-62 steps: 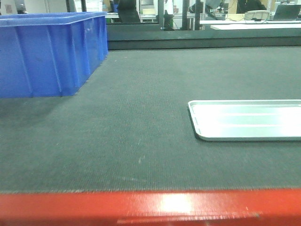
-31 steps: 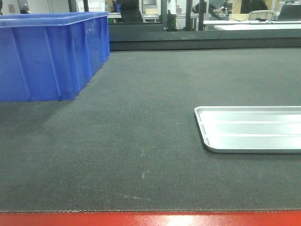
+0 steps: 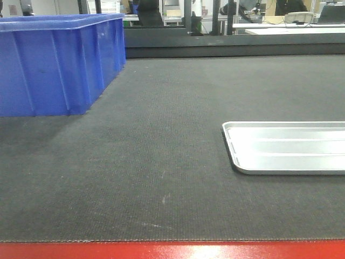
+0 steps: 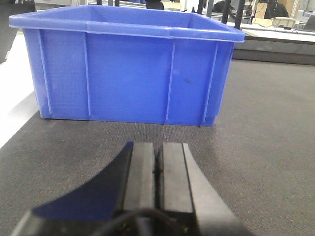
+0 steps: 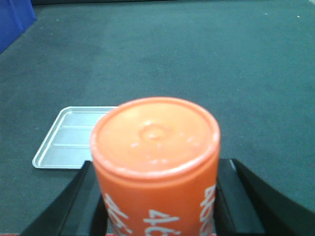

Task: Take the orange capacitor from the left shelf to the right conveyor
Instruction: 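Move the held capacitor with the right gripper over the empty metal tray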

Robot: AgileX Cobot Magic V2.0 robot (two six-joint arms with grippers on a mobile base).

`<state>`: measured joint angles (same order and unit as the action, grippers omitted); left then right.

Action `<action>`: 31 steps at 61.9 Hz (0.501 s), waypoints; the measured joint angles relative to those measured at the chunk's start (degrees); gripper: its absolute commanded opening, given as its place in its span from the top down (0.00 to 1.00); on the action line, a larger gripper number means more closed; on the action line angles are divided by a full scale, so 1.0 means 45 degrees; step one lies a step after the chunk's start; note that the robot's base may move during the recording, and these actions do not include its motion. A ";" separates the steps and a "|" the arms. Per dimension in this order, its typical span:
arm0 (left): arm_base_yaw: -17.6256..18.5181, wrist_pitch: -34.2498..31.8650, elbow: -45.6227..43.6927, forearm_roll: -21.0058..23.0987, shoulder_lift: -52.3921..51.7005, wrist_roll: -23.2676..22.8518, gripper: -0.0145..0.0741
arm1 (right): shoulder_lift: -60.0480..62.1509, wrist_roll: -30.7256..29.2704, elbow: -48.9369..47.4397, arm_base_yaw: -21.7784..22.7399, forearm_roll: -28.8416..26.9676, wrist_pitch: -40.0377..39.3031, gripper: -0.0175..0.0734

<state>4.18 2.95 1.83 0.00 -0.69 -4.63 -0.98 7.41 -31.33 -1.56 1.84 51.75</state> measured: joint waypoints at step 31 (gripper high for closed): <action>0.0000 0.0000 0.0000 0.0000 0.0000 0.0000 0.95 | -0.1098 0.0000 -0.0030 0.0000 -0.0065 -0.0825 0.65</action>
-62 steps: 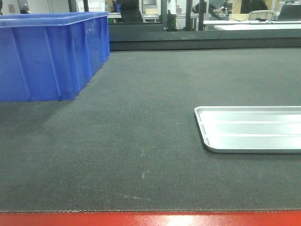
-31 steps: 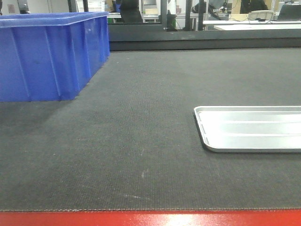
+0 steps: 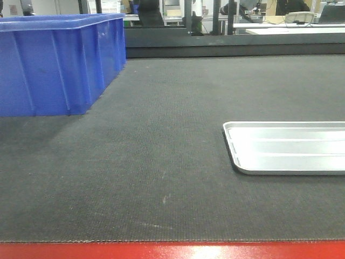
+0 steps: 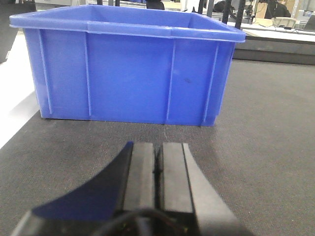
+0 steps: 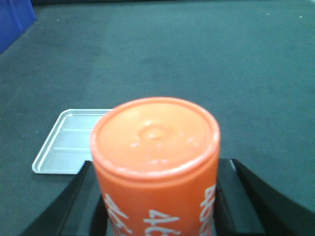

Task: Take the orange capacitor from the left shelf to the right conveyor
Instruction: 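Move the held capacitor with the right gripper over the empty metal tray, then lower the capacitor upright onto the tray and open the right gripper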

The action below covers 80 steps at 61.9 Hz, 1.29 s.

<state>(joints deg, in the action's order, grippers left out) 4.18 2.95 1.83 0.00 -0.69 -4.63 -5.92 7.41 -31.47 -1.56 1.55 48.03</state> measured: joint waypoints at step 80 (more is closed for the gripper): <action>0.0000 0.0000 0.0000 0.0000 0.0000 0.0000 0.95 | -1.6198 -0.1125 0.2909 -0.1584 -0.0050 -1.9669 0.65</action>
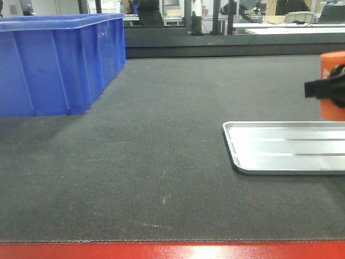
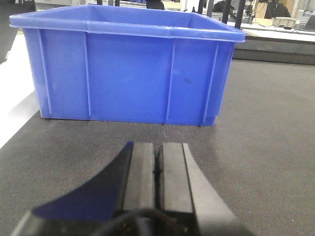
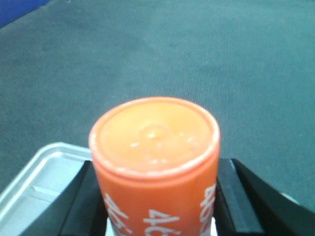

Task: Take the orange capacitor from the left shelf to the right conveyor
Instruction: 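Lower the capacitor upright onto the tray and open the right gripper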

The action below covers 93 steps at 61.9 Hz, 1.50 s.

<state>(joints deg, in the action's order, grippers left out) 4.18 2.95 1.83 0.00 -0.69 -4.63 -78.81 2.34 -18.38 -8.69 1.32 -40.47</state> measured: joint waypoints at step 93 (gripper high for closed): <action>0.0000 0.0000 0.0000 0.0000 0.0000 0.0000 0.95 | 0.3517 0.0285 0.0111 -0.0008 0.0806 0.3525 0.16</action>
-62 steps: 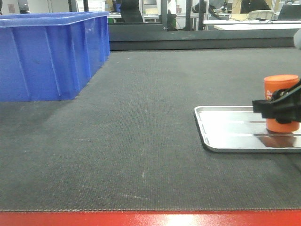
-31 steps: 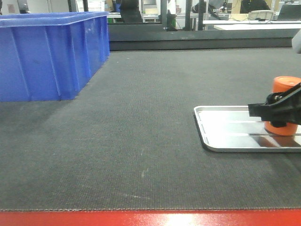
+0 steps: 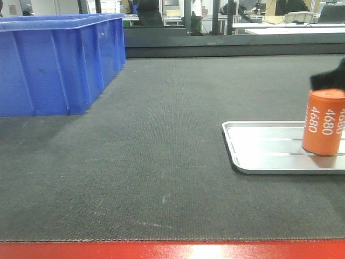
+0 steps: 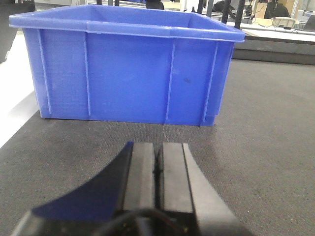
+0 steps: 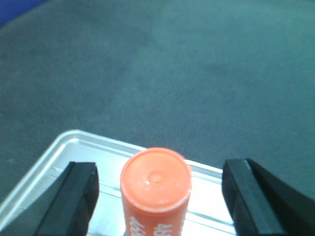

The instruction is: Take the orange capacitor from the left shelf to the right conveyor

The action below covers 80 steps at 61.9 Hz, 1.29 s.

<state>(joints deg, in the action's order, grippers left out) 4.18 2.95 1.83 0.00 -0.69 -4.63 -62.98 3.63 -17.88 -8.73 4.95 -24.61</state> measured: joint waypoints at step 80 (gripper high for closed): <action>0.0000 0.0000 0.0000 0.0000 0.0000 0.0000 0.95 | 1.0111 0.0872 0.0098 0.0187 0.0000 0.8107 0.77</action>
<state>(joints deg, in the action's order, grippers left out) 4.18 2.95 1.83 0.00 -0.69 -4.63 -17.48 7.55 -17.44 -7.89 4.95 11.87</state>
